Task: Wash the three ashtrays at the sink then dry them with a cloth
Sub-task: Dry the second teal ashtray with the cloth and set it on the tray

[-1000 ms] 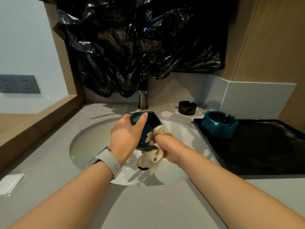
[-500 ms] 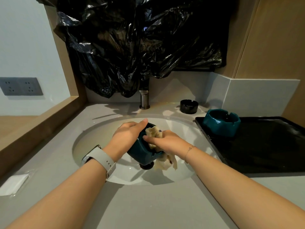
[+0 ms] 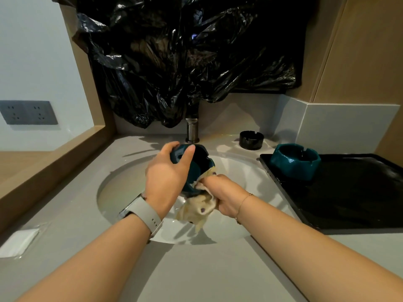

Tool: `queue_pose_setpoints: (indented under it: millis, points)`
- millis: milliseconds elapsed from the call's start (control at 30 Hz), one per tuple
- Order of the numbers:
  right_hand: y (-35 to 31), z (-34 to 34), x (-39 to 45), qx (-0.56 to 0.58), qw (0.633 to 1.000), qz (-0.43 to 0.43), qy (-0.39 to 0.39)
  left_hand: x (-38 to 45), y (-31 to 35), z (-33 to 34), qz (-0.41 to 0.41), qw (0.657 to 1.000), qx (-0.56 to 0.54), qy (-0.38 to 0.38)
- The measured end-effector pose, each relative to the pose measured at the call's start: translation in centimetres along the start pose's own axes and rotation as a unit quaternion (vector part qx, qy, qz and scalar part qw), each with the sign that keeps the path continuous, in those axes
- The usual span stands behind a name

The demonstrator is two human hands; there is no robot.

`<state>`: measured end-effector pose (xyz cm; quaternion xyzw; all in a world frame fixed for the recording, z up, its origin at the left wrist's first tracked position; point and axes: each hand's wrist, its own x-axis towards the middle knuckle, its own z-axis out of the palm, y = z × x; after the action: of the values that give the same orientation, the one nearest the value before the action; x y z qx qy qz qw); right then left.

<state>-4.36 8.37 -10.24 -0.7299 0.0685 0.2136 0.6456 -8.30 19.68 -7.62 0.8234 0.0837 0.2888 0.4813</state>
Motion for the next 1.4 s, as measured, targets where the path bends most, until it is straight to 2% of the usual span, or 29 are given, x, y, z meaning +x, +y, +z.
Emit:
queue_pose_setpoints:
  millis: [67,167,200,267,333,400,467,533,600,667,733,767,833,900,1000,1100,1167,1233,1333,1400]
  points:
    - [-0.1,-0.4,0.3,-0.009,0.999,-0.021,0.039,-0.3,0.0,0.1,0.027,0.999,0.008,-0.035]
    - [-1.2,-2.2,0.3,-0.125,0.977,-0.098,0.144,0.0,0.0,0.1,-0.015,0.991,-0.026,-0.133]
    - [-1.7,-2.9,0.0,-0.199,0.956,-0.136,0.170,0.3,0.0,-0.1,-0.042,0.985,-0.049,-0.160]
    - [-2.6,-3.5,-0.8,-0.358,0.890,-0.212,0.186,0.7,0.3,-0.8,-0.086,0.974,-0.073,-0.196]
    - [-2.7,-3.4,-1.6,-0.464,0.824,-0.268,0.184,0.7,0.2,-0.9,-0.070,0.977,-0.024,-0.199]
    - [-2.4,-2.9,-1.9,-0.484,0.807,-0.291,0.175,0.4,-0.2,-0.4,-0.026,0.983,0.045,-0.176]
    - [-2.3,-2.7,-1.5,-0.457,0.826,-0.278,0.179,0.2,-0.5,0.1,-0.026,0.986,0.038,-0.157]
    - [-1.9,-2.6,-0.7,-0.364,0.883,-0.231,0.186,0.1,-0.6,0.5,-0.044,0.991,0.008,-0.125]
    - [-1.2,-1.8,0.3,-0.208,0.958,-0.145,0.137,0.0,-0.3,0.7,-0.049,0.997,0.019,-0.061]
    - [-0.4,-0.4,0.3,-0.075,0.995,-0.049,0.050,-0.2,-0.1,0.6,-0.017,0.999,0.037,0.003]
    - [0.1,0.5,0.3,0.033,0.999,-0.008,-0.005,-0.3,-0.1,0.2,0.024,0.999,0.040,0.025]
    - [0.1,0.7,0.3,0.047,0.999,-0.008,-0.004,-0.3,-0.2,0.1,0.037,0.998,0.041,0.023]
    - [-0.1,0.2,0.6,-0.030,0.997,-0.042,0.054,-0.4,-0.4,0.1,0.045,0.998,0.037,0.006]
    - [-0.9,-0.8,0.4,-0.155,0.971,-0.112,0.144,-0.6,-0.5,0.4,0.034,0.999,0.021,-0.013]
    - [-2.0,-1.4,-0.6,-0.211,0.939,-0.184,0.202,-0.8,-0.3,0.7,0.038,0.999,0.005,-0.008]
    - [-1.8,-1.0,-0.8,-0.155,0.949,-0.193,0.194,-1.0,0.3,0.7,0.061,0.998,0.007,0.025]
    - [-1.1,0.1,-0.8,-0.014,0.981,-0.136,0.138,-0.9,0.5,0.6,0.085,0.995,0.018,0.053]
    - [-0.4,1.0,-0.9,0.083,0.991,-0.071,0.080,-0.8,0.3,0.4,0.096,0.993,0.019,0.063]
    - [-0.3,0.7,-0.3,0.072,0.991,-0.073,0.085,-0.5,-0.2,0.4,0.074,0.997,0.012,0.019]
    - [-0.9,-0.5,0.0,-0.039,0.986,-0.107,0.124,0.0,-0.4,0.2,0.012,0.999,-0.014,-0.041]
